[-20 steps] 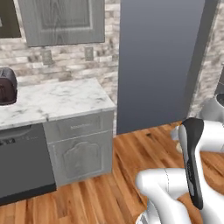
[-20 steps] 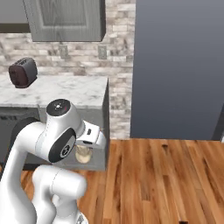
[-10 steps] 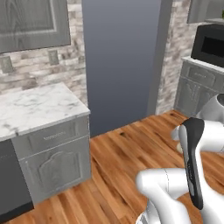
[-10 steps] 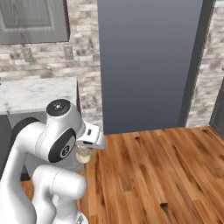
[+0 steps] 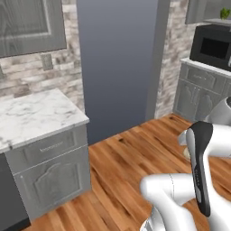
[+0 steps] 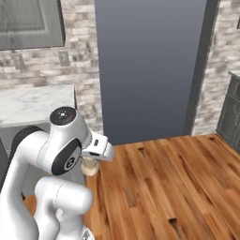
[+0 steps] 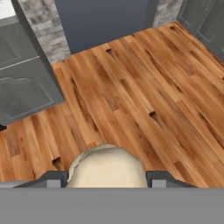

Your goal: Pick the candle and candle from the dining table and place them in the open cabinet. Close the cabinet after placing the objects.

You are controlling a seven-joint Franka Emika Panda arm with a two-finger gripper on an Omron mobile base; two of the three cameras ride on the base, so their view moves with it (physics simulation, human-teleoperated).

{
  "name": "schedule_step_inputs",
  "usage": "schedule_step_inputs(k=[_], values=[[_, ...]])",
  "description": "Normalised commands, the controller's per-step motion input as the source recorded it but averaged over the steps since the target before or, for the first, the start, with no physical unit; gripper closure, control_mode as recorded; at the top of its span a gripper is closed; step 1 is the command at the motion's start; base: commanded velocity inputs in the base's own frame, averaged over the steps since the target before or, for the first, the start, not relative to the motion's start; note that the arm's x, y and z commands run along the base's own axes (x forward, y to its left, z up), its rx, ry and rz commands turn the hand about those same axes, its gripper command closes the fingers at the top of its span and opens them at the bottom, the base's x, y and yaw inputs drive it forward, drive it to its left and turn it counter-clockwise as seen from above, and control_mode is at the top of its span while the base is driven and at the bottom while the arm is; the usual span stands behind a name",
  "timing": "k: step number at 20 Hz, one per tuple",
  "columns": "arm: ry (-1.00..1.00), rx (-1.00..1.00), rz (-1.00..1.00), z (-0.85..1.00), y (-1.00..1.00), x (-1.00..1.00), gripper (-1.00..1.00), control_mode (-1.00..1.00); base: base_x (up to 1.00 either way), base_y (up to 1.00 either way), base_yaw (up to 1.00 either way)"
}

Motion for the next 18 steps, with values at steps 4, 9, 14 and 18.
schedule_step_inputs(k=[4,9,14,18], values=[[0.00,0.00,0.00,0.00,0.00,0.00,1.00,1.00,0.59,0.04,-0.12],[0.00,0.00,0.00,0.00,0.00,0.00,1.00,1.00,0.69,0.00,-0.14],[0.00,0.00,0.00,0.00,0.00,0.00,1.00,1.00,0.66,-0.02,-0.16],[0.00,0.00,0.00,0.00,0.00,0.00,1.00,1.00,0.56,-0.19,-0.19]])
